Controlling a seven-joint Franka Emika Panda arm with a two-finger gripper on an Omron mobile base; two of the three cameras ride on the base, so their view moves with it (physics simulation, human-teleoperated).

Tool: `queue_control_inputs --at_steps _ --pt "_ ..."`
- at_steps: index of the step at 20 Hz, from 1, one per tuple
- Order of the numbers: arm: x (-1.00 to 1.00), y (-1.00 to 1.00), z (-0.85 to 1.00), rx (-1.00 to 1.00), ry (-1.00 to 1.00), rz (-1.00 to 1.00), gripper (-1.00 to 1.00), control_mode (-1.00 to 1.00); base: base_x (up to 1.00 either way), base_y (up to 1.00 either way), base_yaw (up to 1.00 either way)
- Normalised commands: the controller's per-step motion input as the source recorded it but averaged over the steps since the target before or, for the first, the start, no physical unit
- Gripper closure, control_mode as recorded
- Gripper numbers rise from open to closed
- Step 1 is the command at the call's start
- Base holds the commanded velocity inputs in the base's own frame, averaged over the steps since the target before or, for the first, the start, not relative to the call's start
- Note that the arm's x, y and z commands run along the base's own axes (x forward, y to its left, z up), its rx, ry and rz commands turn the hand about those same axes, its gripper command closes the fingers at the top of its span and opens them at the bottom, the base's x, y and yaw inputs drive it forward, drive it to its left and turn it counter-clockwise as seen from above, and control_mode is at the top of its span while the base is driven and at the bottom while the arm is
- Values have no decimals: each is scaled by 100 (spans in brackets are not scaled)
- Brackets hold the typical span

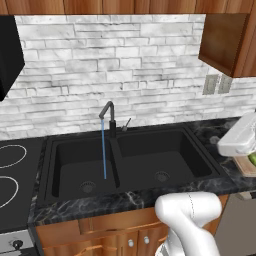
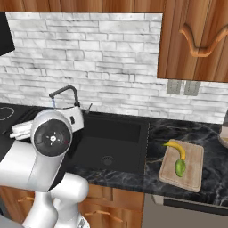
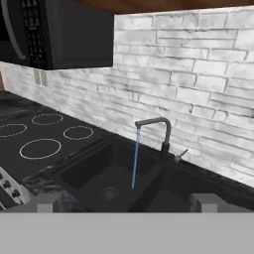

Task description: Pick the mango, banana from the sink and place them on the cutting board to airdry. Then turn off the sink faucet.

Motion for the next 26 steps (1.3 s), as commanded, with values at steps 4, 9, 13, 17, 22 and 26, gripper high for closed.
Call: queue_control_inputs --at_steps 4,9,13,17,22,26 --pt "-1 -1 0 -1 -11 14 -100 -100 0 0 0" --pt "1 0 -5 0 -5 14 -100 -100 0 0 0" --pt "7 1 -14 0 -3 11 -100 -100 0 0 0" --pt "7 10 -16 0 -2 1 -100 -100 0 0 0" --pt "16 27 -17 0 0 0 -100 -100 0 0 0" --pt "21 35 -21 0 0 -11 -100 -100 0 0 0"
